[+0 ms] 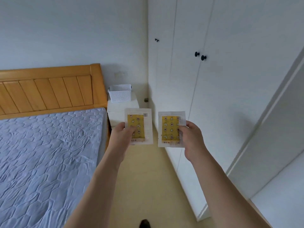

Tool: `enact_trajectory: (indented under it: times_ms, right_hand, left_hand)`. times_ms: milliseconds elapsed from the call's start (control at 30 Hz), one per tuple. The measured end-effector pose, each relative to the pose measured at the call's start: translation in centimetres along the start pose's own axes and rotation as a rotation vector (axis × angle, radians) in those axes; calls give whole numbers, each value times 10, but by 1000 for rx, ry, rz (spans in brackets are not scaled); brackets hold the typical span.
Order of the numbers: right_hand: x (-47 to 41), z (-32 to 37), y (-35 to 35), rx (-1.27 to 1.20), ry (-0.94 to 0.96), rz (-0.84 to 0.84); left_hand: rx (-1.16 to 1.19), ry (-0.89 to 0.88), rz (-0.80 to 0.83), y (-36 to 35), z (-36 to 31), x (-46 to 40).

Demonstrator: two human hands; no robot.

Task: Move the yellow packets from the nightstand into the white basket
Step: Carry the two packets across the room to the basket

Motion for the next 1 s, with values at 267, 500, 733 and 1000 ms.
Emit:
enact_trajectory:
  times_ms: [267, 500, 733, 1000]
  right_hand:
    - [-185, 16, -133, 58, -31, 55]
    - [-323, 20, -227, 97, -54, 97]
    - [-466, 1, -310, 133, -97, 162]
    - [-646, 41, -414, 58, -100, 206]
  left_hand:
    - [6, 49, -69, -18, -7, -218]
    - [-15, 58, -112, -47, -21, -368]
    - [-48, 107, -190, -72, -2, -515]
    - [-84, 96, -327, -80, -43, -699]
Point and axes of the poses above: each hand's wrist, its own x-axis away from the middle knuckle, its own y-axis out of the back of the hand, z = x × y, the point moved 9 cm from there along -x, towards the middle knuckle, and after that the axes turned 4 degrees about -z, right-handed, at the moved point
